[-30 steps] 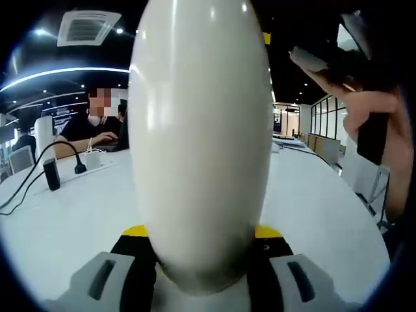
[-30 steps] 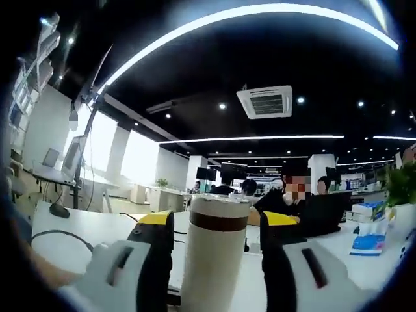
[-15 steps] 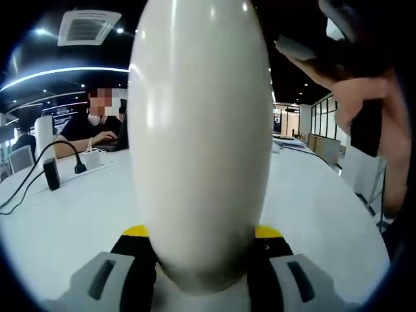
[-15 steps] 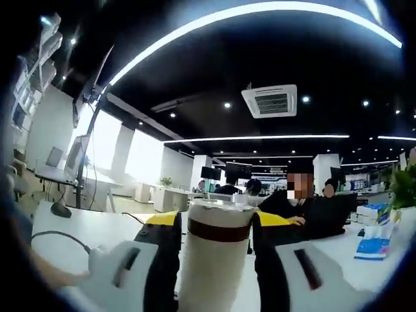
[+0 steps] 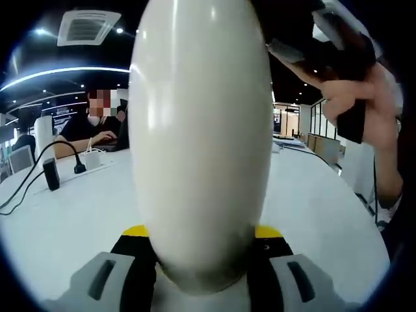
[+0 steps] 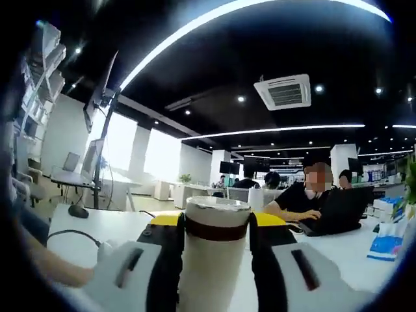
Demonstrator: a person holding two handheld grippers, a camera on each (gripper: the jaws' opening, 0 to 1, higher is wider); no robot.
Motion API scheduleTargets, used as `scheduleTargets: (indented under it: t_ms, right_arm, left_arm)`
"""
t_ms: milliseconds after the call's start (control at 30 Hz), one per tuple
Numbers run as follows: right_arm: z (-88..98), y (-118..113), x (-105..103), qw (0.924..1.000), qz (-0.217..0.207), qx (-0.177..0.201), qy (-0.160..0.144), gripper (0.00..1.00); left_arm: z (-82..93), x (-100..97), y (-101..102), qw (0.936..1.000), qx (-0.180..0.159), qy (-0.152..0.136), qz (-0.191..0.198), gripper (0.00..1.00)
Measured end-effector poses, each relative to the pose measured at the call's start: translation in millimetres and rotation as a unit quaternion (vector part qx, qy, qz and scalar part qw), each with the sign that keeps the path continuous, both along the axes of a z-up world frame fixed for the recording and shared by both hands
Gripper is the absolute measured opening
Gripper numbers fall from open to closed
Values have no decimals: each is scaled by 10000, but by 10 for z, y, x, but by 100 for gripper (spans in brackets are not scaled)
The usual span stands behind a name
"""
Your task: Grasp the water cup twist off the cup lid place the cup lid on the table
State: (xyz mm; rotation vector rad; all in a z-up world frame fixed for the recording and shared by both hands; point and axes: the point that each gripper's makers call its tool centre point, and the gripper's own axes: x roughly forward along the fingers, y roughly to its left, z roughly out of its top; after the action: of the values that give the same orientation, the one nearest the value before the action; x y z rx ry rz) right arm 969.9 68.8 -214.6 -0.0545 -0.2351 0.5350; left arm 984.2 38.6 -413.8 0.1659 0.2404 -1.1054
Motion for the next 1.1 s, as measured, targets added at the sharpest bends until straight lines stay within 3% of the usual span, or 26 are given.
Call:
scheduleTargets:
  t_ms: [233, 367, 467, 867, 1000, 1100]
  right_arm:
    - [-5, -7, 24, 9976, 677, 121, 56, 42]
    - [-8, 16, 9, 9923, 1231, 96, 44, 42]
    - [-8, 12, 9, 9858, 1661, 233, 126, 42]
    - [-16, 38, 24, 9579, 2861, 126, 190, 42]
    - [-18, 36, 13, 9473, 3190, 197, 197, 42]
    - [-8, 36, 3, 9353, 3517, 274, 282, 42]
  left_arm:
    - [-2, 1, -6, 10000, -3, 10, -8, 55]
    - [-1, -34, -17, 10000, -4, 7, -14, 55]
    - [-4, -25, -16, 10000, -7, 9, -17, 55]
    - [-36, 75, 8, 10000, -14, 44, -5, 56]
    - [-40, 87, 11, 10000, -14, 43, -4, 56]
    - [-37, 76, 6, 10000, -12, 41, -5, 56]
